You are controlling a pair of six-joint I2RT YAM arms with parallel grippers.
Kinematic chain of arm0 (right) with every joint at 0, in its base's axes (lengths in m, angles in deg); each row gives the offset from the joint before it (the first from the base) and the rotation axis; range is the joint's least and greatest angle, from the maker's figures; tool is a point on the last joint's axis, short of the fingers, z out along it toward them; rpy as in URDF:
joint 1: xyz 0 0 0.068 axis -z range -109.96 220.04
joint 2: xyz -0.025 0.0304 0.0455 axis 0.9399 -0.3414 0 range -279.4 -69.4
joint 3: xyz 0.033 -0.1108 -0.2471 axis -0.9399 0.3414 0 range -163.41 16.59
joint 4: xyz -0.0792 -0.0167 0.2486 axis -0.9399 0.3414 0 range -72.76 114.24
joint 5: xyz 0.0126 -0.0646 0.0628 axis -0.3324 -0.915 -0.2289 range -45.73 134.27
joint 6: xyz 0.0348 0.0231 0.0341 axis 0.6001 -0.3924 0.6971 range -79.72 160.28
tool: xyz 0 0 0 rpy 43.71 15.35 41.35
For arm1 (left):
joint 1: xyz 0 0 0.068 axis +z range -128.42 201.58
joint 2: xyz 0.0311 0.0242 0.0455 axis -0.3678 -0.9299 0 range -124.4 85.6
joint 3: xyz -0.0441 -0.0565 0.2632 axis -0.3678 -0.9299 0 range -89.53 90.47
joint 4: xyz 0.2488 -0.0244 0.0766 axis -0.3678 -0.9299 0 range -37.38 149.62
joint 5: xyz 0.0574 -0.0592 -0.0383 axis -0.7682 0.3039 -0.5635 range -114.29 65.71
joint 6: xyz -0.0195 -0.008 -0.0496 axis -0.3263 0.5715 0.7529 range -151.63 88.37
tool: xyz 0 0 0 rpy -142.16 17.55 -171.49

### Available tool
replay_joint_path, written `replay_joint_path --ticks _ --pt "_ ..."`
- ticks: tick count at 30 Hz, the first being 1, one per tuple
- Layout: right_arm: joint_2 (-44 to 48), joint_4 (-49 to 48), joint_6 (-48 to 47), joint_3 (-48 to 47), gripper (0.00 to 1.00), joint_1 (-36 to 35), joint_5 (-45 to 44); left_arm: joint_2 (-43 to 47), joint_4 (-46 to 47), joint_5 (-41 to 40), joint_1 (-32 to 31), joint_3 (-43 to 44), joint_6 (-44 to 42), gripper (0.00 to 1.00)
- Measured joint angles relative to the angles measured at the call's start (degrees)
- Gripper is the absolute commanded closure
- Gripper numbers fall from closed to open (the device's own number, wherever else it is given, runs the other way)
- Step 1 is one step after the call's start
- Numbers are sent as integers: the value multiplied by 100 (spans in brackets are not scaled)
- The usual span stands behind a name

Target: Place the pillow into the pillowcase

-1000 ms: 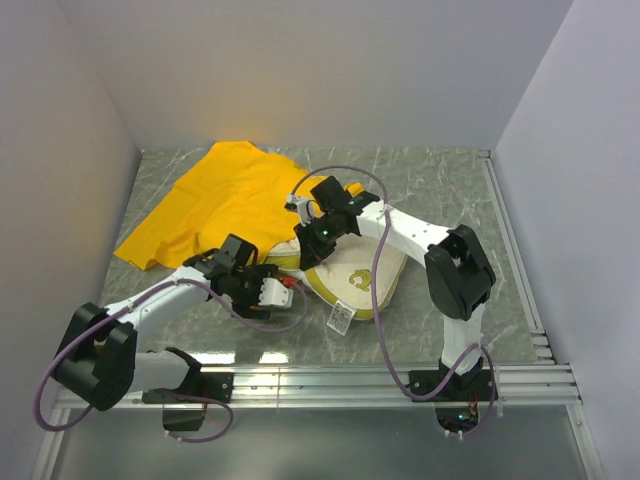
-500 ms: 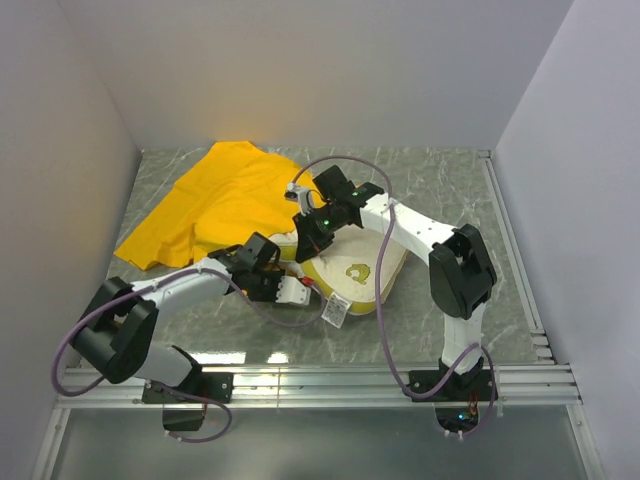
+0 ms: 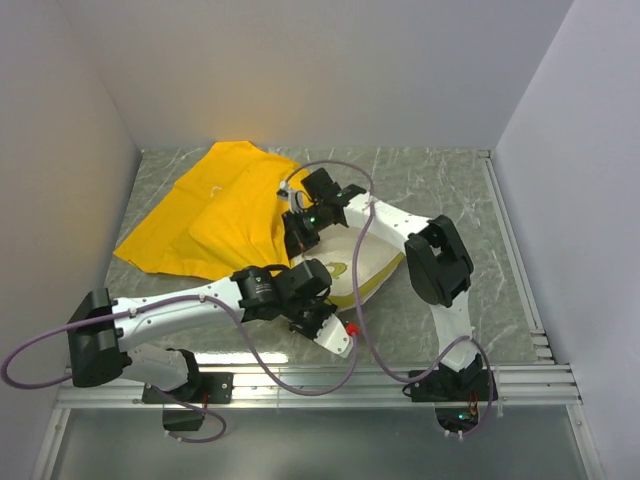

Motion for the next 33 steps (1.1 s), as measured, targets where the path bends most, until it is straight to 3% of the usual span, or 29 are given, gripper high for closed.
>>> replay_joint_path --ticks 3,8,9,11,12,13,15,17,20,24,29,33 --pt "-210 -426 177 599 100 -76 33 -146 -118 -2 -52 -28 81 98" --pt "-304 -1152 490 1513 100 -85 380 195 -122 264 -142 -299 468 56" --pt "-271 -1268 505 1576 91 -87 452 411 -127 367 -190 -337 605 47" --pt "-151 -1432 514 1696 76 -125 503 863 -142 505 -236 -348 824 39" --pt "-44 -1508 525 1803 63 -138 505 1172 -122 586 -243 -341 981 35" --pt "92 -1591 540 1932 38 -166 494 1416 -103 640 -216 -337 1163 31" --pt "490 -1709 540 2256 25 -243 516 1853 -109 791 -33 -240 1606 29" --pt "968 -1670 452 2459 24 -334 511 2035 -116 962 431 9 2074 29" --pt "1670 -1261 157 2505 23 -284 404 1858 -61 1443 1714 597 2793 29" --pt "2468 -673 -299 2352 23 608 192 1134 293 1812 3543 1305 3773 28" --pt "2833 -313 -634 2315 22 2258 -546 94 686 1248 3965 1773 4409 29" --pt "2706 -66 -732 2356 20 2865 -1316 -1296 1093 455 3941 2695 4605 27"
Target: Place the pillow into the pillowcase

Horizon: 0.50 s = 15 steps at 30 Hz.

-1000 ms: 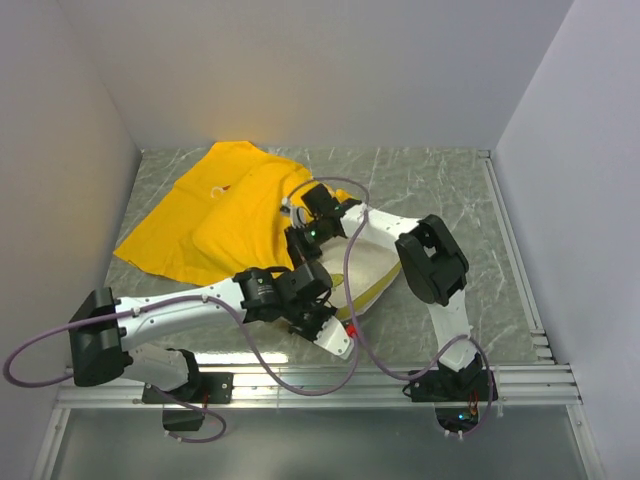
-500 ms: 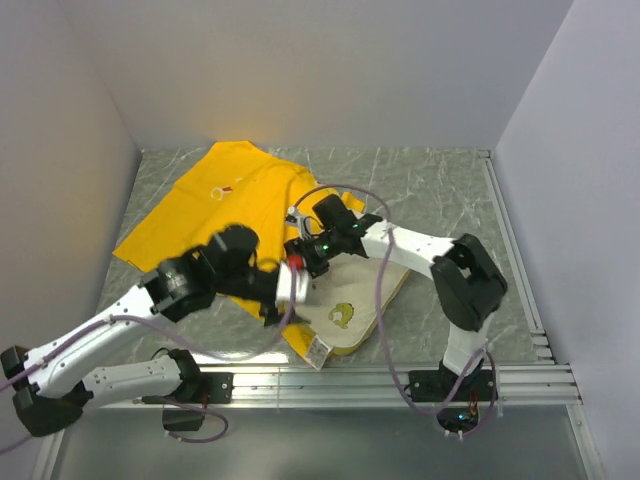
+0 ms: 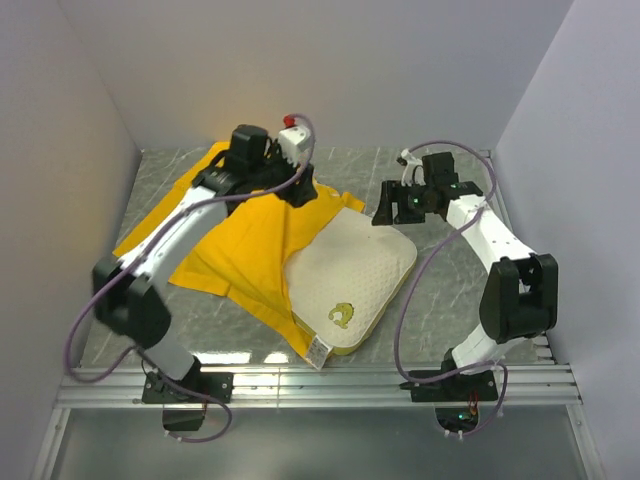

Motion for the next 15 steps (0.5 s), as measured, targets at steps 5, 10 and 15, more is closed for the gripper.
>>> replay_joint_path --ticks 5,10,15 --pt "-249 105 -15 348 17 96 -551 -1858 229 -1060 -205 1491 35 26" --pt "-680 199 -15 385 17 94 -540 -3657 162 -1727 -544 3270 -22 24" --pt "-804 201 -22 382 17 96 -439 -4712 103 -2074 -850 3866 -260 23"
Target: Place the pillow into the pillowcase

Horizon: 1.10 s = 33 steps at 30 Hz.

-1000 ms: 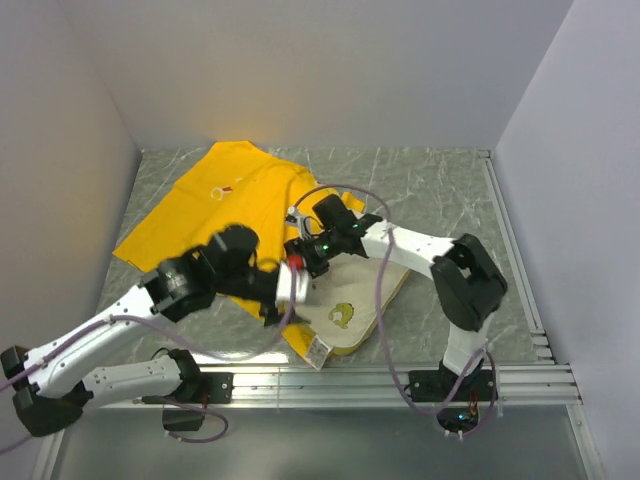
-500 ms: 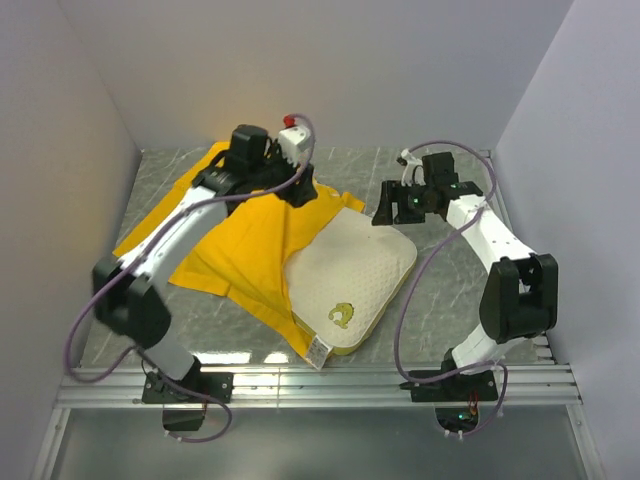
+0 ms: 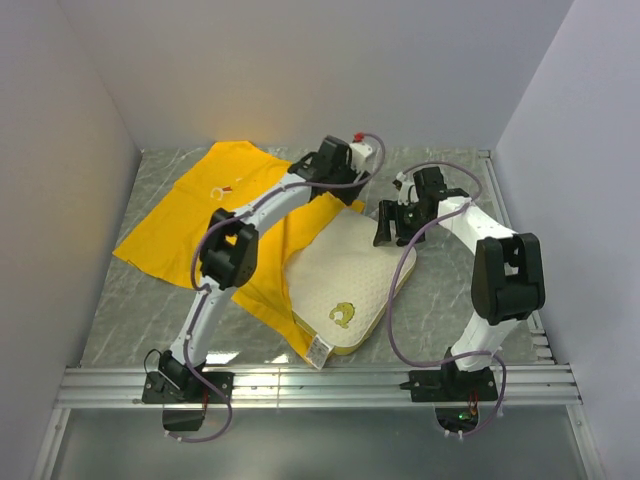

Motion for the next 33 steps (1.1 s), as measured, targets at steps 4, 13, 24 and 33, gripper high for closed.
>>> replay_joint_path --ticks 4,13,24,33 --pt "0 24 -20 -2 17 0 92 -382 -96 -55 -162 -33 -46 24" --pt "273 181 -92 133 5 4 173 -649 -13 -516 -251 -15 -37 26" --pt "133 378 -247 479 52 66 896 -1252 -50 -468 -267 568 74 100" --pt "251 111 37 708 100 50 1646 -632 33 929 -267 -162 837 100"
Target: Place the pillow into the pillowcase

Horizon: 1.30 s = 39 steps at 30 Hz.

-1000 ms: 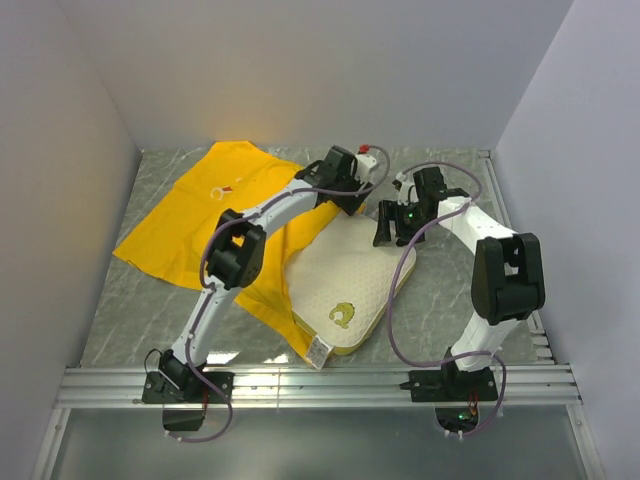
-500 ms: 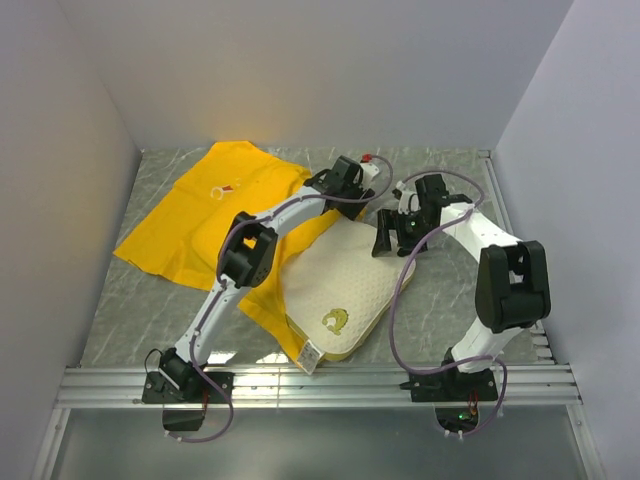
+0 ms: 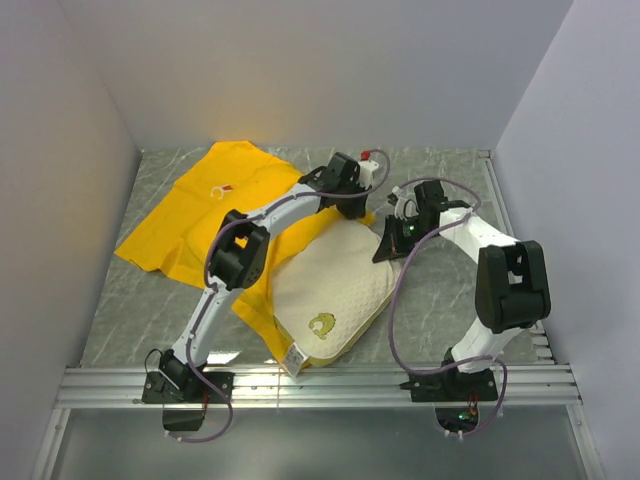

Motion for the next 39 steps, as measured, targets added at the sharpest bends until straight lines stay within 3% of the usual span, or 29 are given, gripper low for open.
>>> replay_joint_path --ticks 8,13,21,23,26,28,29,30,31,32,37,39 --pt "612 -490 474 -7 100 -350 109 1143 474 1325 -96 -243 1458 100" --pt "1145 -789 944 -11 100 -369 107 1727 1635 1775 -101 -1228 2699 100" --pt "1576 -1246 1381 0 100 -433 -190 1790 3436 2138 -151 -2509 4415 100" --pt "1565 -1239 1379 9 80 -455 -337 1790 3740 2170 -168 -2645 4656 100" --pt "1534 -1176 1207 -2 25 -435 -691 1790 3829 2179 -170 -2684 4765 100" --pt "1547 -986 1008 -9 6 -319 -815 1790 3773 2170 -170 -2682 4708 100" --pt "1578 -848 898 -9 4 -232 -848 1790 3694 2168 -170 -2682 4660 98" --pt "1628 -706 780 -9 3 -120 -879 1788 3628 2164 -170 -2680 4603 89" --pt "1711 -573 667 -9 3 7 -911 1784 3493 2157 -166 -2645 4472 80" --pt "1816 -450 562 -9 2 157 -957 1777 3327 2144 -168 -2577 4334 62" --pt "2503 -83 111 319 1 695 -1252 1792 2330 1847 -223 -1897 3080 24" --pt "2557 -42 7 634 0 739 -1276 1860 1884 1528 -249 -1674 2457 23"
